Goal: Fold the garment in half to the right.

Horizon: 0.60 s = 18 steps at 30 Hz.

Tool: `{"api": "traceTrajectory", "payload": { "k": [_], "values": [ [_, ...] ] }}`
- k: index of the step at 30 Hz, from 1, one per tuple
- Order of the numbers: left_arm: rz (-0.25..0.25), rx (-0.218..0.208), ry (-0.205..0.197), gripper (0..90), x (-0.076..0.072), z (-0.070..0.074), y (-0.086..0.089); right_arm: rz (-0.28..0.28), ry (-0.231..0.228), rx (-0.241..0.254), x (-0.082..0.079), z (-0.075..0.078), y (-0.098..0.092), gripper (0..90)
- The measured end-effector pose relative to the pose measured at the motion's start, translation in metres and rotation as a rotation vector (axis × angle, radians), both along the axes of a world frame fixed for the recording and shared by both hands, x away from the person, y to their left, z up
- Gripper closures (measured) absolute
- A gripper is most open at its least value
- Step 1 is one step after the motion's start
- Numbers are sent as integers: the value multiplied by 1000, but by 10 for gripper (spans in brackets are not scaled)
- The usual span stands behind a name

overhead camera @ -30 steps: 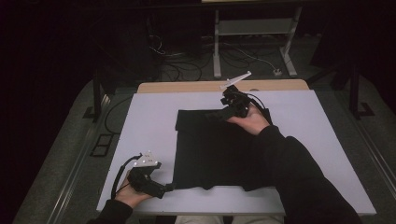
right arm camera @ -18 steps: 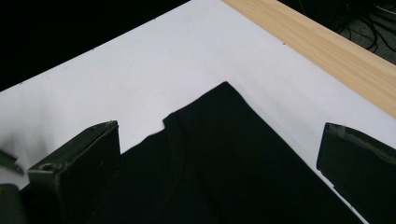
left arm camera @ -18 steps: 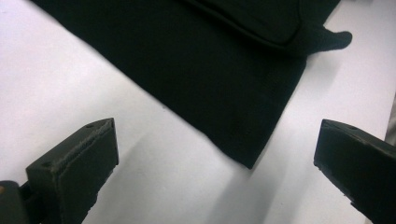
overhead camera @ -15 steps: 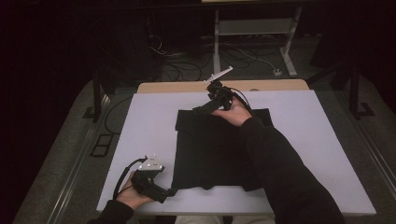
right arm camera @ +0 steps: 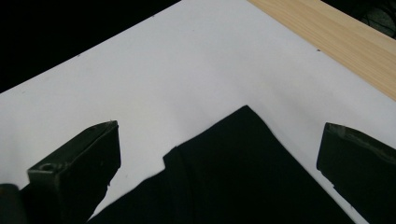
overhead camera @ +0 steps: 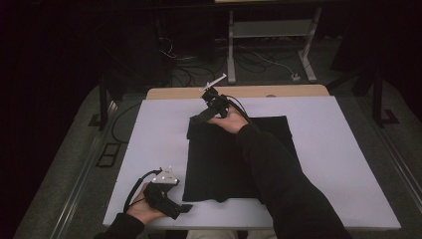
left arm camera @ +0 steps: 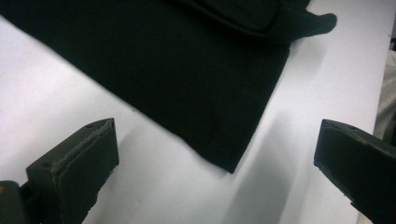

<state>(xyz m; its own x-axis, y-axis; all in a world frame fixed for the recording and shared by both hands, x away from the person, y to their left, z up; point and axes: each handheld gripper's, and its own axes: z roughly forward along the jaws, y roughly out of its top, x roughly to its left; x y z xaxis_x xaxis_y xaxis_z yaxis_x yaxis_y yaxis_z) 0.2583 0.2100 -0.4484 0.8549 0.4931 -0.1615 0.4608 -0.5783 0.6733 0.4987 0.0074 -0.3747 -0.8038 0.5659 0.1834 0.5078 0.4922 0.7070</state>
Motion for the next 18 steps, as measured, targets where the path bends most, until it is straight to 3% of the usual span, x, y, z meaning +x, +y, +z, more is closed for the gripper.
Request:
{"api": "traceTrajectory", "payload": {
  "k": [7,10,18],
  "values": [
    [-13,12,-9,0,-1,0,-4,-37,4,11,12,-15,14,0],
    [-19,20,-42,53,-2,2,-5,-47,11,10,17,-23,17,0],
    [-9,25,-59,150,-1,1,-7,-64,16,2,24,-41,24,23]
  ]
}}
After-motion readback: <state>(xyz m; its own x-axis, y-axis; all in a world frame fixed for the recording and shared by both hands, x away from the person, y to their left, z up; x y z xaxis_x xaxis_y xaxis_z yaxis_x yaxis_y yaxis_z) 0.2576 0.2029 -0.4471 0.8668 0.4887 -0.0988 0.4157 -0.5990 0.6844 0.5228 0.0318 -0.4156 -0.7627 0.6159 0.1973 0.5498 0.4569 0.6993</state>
